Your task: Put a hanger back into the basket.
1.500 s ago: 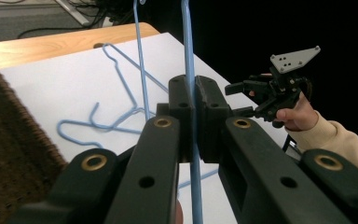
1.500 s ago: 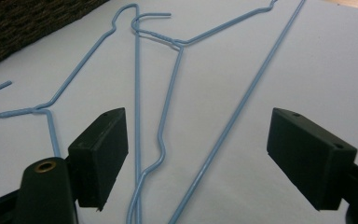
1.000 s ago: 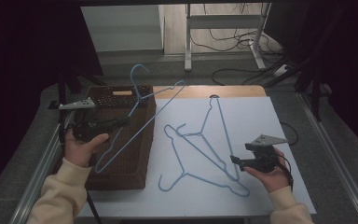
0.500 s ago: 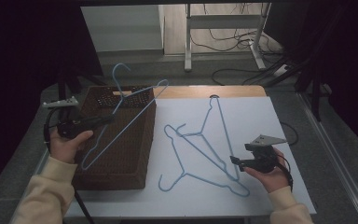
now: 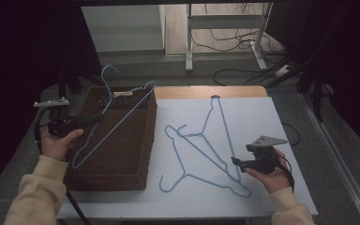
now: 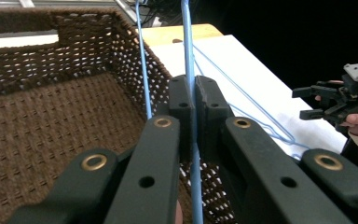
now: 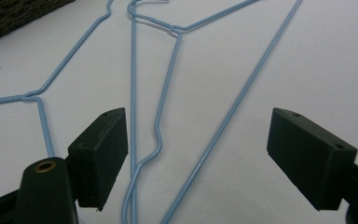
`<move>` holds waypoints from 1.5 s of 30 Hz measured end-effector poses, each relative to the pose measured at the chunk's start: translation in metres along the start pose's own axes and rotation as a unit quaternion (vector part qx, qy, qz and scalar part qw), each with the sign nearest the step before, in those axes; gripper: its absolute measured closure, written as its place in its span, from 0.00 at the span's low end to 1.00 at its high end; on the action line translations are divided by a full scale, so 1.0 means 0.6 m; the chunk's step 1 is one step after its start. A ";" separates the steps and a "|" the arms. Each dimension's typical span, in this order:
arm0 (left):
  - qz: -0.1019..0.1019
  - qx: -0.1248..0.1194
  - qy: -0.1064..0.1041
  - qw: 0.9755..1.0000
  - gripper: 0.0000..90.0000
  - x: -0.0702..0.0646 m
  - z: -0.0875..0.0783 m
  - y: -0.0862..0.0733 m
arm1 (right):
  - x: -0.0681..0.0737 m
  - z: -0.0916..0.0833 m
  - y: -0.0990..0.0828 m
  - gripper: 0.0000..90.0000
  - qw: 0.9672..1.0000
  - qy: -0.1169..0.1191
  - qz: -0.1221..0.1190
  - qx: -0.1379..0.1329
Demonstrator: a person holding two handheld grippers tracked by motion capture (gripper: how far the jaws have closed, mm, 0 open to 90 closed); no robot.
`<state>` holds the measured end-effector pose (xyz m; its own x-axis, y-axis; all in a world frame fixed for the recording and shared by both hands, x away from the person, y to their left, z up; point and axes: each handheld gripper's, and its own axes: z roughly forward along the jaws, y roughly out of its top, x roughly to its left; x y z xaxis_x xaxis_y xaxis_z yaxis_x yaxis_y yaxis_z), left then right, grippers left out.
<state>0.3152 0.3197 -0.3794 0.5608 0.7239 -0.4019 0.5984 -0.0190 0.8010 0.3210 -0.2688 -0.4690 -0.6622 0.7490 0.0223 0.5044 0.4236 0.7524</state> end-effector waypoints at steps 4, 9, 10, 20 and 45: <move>-0.006 0.001 0.007 1.000 0.95 0.014 -0.001 -0.006 | 0.000 0.000 0.000 0.23 1.000 0.000 -0.001 0.002; -0.011 0.004 0.014 1.000 0.95 0.033 -0.005 -0.013 | 0.000 0.001 0.000 0.23 1.000 -0.001 -0.001 0.002; -0.013 0.004 0.014 1.000 0.95 0.036 -0.006 -0.014 | 0.000 0.002 -0.001 0.23 1.000 -0.001 -0.001 0.002; -0.030 0.041 0.029 0.998 0.95 0.076 0.016 -0.045 | 0.002 0.001 0.000 0.23 1.000 -0.004 -0.006 -0.001; -0.026 0.125 0.067 0.989 0.95 0.107 0.065 -0.073 | 0.002 0.003 -0.001 0.23 1.000 -0.003 -0.009 0.003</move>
<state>0.3472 0.3402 -0.4573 0.4541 0.8130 -0.3645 0.7576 -0.1370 0.6382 0.3210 -0.2669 -0.4704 -0.6680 0.7441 0.0054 0.4963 0.4400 0.7484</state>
